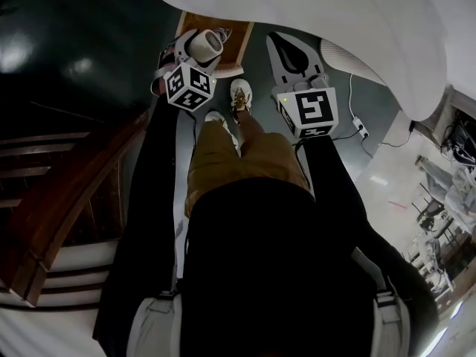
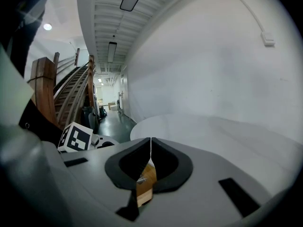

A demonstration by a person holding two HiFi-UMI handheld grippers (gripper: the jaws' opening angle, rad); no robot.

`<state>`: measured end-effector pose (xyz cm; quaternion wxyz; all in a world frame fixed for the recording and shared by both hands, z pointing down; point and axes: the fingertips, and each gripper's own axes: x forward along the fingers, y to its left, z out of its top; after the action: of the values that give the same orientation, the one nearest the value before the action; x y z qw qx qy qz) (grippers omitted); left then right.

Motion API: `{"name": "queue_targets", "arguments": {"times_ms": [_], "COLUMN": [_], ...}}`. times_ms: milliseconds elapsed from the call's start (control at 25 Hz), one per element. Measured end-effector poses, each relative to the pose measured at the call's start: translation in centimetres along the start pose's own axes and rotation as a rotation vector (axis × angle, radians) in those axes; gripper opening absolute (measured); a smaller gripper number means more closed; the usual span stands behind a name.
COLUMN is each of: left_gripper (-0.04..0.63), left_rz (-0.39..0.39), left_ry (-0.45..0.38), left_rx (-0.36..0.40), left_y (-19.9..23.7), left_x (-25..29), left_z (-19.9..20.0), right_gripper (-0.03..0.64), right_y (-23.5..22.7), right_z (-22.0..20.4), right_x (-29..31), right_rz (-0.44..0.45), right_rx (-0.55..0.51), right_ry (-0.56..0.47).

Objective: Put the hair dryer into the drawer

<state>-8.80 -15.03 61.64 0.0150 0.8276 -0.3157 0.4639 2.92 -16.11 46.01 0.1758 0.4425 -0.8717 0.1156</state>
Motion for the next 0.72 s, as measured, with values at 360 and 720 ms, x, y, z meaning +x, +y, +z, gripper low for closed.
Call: {"name": "queue_targets", "arguments": {"times_ms": [360,720], "left_gripper": [0.379,0.38], "left_rz": [0.003,0.077], "left_ry": [0.028,0.036], "left_rx": [0.102,0.298], "left_y": [0.1,0.8], "left_x": [2.3,5.4], "left_z": [-0.6,-0.7], "right_gripper": [0.029,0.029], "right_y": [0.0,0.8], "right_z": [-1.1,-1.8], "right_x": [-0.4,-0.6], "right_rz": [-0.007,0.0], "right_rx": [-0.026,-0.07], "right_ry": [0.033,0.07]}}
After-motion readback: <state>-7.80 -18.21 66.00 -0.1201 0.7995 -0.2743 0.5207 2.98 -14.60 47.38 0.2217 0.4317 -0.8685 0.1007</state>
